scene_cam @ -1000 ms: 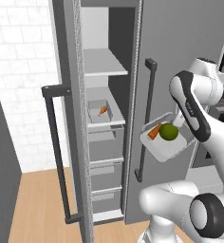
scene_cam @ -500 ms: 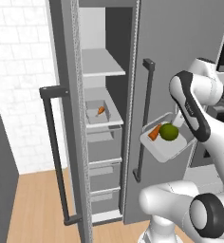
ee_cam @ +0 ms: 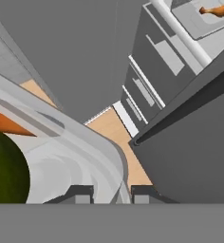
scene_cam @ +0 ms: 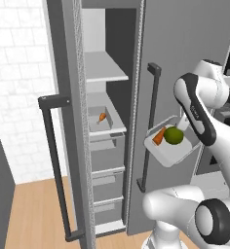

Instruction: Take the meat container that has the chicken drumstick and place it on the second highest rack of the freezer. Then take the vegetable container that has the lime and carrot and place it on the highest rack of the freezer.

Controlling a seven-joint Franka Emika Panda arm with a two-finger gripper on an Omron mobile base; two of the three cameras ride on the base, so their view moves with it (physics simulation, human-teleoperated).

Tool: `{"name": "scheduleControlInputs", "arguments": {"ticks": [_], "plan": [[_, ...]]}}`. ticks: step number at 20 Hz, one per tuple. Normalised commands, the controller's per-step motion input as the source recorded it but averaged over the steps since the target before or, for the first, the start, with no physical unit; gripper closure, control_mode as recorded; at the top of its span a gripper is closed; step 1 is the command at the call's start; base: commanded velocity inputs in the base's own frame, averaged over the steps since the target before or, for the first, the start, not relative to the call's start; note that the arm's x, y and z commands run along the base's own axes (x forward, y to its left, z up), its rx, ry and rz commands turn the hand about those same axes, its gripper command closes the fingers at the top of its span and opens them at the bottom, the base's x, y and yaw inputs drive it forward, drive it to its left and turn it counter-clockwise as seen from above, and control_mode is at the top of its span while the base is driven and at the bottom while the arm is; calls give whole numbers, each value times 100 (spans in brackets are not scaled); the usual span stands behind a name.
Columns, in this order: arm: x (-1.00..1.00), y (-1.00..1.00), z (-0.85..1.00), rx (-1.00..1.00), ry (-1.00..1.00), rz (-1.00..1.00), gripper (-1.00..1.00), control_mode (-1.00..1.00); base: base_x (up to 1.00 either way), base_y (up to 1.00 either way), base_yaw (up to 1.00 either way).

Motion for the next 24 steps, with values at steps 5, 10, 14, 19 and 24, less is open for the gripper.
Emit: {"name": "scheduleControlInputs", "arguments": {"ticks": [5, 10, 14, 19, 24], "plan": [[0, 0, 0, 0, 0, 0, 100, 100, 4, 18, -1], [0, 0, 0, 0, 0, 0, 100, 100, 19, 28, -1], [0, 14, 0, 0, -3, -1, 100, -100, 0, 17, -1], [-1, 39, 11, 14, -2, -18, 100, -100, 0, 0, 0], [4, 25, 30, 28, 12, -50, 100, -100, 0, 0, 0]]}}
